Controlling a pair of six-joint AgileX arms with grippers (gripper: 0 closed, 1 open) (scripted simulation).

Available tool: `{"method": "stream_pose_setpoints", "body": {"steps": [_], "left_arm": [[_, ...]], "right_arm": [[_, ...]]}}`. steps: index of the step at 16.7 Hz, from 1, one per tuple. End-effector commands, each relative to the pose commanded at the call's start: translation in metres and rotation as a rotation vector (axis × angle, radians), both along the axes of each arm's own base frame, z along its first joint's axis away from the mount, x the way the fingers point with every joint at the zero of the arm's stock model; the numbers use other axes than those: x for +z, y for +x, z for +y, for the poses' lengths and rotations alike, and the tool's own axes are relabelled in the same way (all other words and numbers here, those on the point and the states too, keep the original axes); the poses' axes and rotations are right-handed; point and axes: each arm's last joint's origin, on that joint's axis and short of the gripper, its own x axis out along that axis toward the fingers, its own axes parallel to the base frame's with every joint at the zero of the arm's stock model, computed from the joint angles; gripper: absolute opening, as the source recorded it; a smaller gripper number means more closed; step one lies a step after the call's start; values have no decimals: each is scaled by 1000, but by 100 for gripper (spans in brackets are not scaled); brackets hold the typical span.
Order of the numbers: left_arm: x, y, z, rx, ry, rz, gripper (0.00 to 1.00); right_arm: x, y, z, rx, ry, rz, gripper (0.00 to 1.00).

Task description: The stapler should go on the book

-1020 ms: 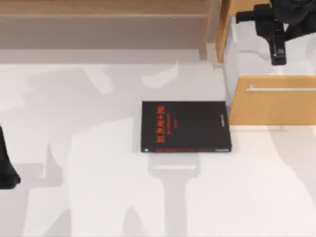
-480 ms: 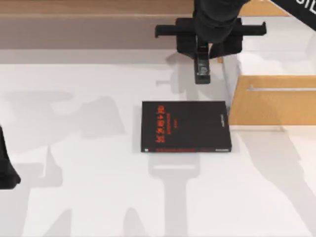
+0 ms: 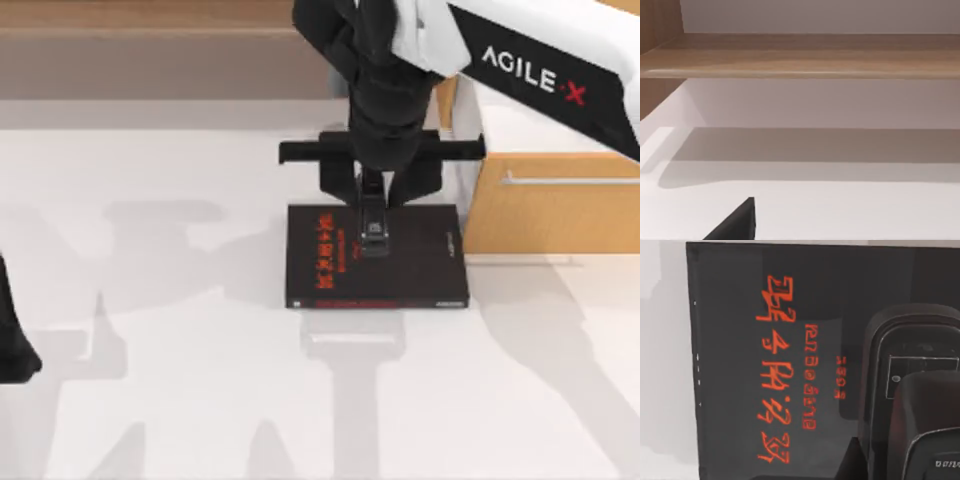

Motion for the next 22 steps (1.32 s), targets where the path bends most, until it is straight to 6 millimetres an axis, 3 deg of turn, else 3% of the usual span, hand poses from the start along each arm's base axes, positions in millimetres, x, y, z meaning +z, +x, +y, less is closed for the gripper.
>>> {"method": "stream_pose_setpoints", "body": {"steps": [3, 7, 13, 16, 21, 22], "left_arm": [[0, 0, 0, 0, 0, 0, 100], [0, 0, 0, 0, 0, 0, 100], [0, 0, 0, 0, 0, 0, 100], [0, 0, 0, 0, 0, 0, 100], [0, 0, 0, 0, 0, 0, 100], [0, 0, 0, 0, 0, 0, 100]], "right_arm": [[-11, 6, -7, -20, -10, 29, 0], [-11, 6, -7, -20, -10, 29, 0], [-23, -6, 12, -3, -2, 20, 0], [-39, 3, 2, -14, -3, 27, 0], [-41, 9, -7, -20, -10, 29, 0], [-41, 9, -7, -20, -10, 29, 8]]}}
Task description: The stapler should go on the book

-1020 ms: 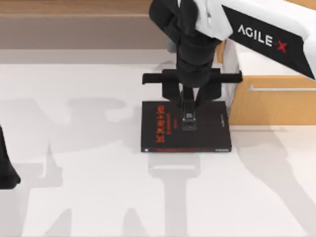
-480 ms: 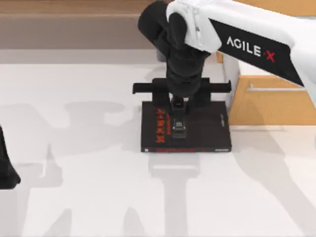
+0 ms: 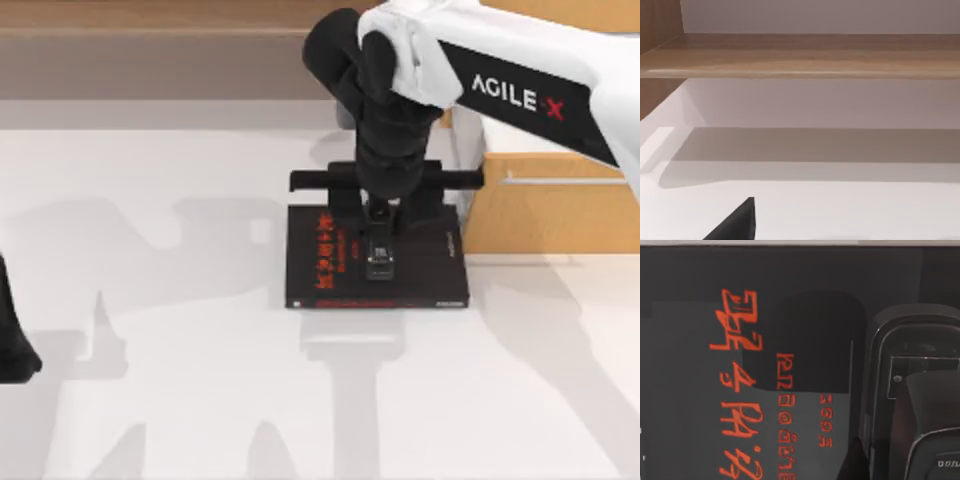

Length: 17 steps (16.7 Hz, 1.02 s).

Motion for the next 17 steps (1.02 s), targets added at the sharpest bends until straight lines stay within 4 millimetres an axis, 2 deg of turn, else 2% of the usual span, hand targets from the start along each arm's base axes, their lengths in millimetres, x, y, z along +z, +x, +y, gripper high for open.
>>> {"method": "stream_pose_setpoints", "body": {"steps": [12, 17], "left_arm": [[0, 0, 0, 0, 0, 0, 100], [0, 0, 0, 0, 0, 0, 100]], "right_arm": [[0, 0, 0, 0, 0, 0, 98], [0, 0, 0, 0, 0, 0, 100]]}}
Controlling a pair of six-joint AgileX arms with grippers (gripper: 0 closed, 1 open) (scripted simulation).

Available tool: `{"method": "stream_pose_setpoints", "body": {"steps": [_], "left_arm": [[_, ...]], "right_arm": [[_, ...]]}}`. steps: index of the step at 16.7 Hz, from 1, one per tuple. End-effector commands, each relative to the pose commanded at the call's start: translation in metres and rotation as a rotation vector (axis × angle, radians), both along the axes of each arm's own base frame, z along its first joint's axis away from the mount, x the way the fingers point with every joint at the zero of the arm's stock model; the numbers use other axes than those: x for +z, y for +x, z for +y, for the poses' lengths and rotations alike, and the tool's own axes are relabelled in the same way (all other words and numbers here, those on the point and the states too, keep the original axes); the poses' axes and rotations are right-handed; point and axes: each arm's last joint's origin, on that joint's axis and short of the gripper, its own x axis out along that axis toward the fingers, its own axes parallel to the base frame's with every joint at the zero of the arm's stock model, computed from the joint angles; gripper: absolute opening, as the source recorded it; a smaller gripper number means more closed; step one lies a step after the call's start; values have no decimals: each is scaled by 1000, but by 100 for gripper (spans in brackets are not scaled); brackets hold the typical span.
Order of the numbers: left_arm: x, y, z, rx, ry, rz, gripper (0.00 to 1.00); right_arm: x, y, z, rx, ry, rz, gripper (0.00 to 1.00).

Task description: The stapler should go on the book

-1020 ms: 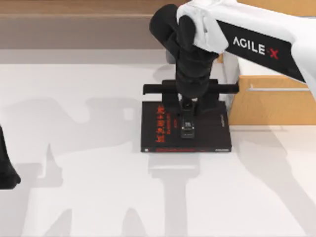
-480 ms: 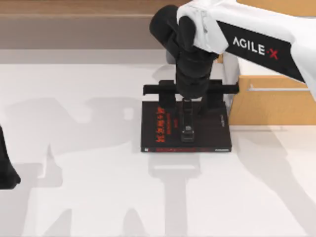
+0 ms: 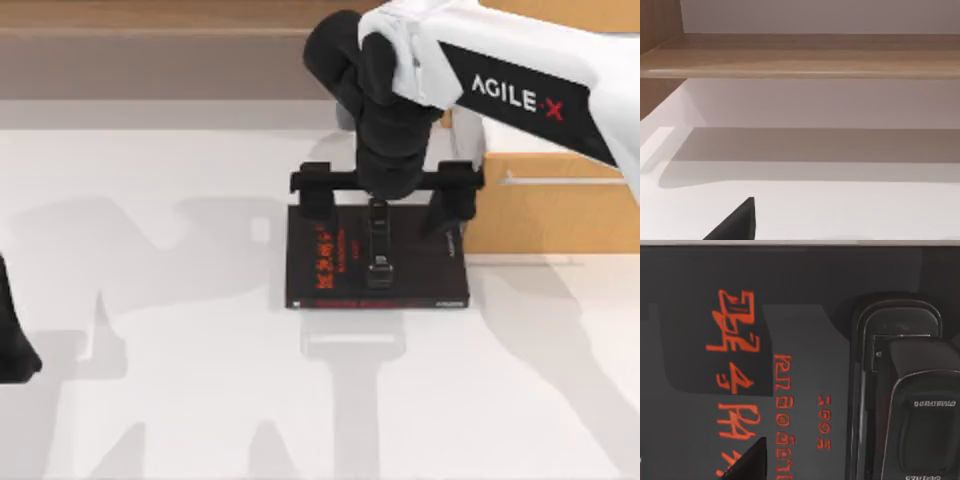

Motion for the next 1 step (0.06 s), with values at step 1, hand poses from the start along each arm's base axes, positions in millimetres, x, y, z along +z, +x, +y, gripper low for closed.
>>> {"method": "stream_pose_setpoints", "body": {"steps": [1], "left_arm": [[0, 0, 0, 0, 0, 0, 100]], "right_arm": [[0, 0, 0, 0, 0, 0, 100]]}}
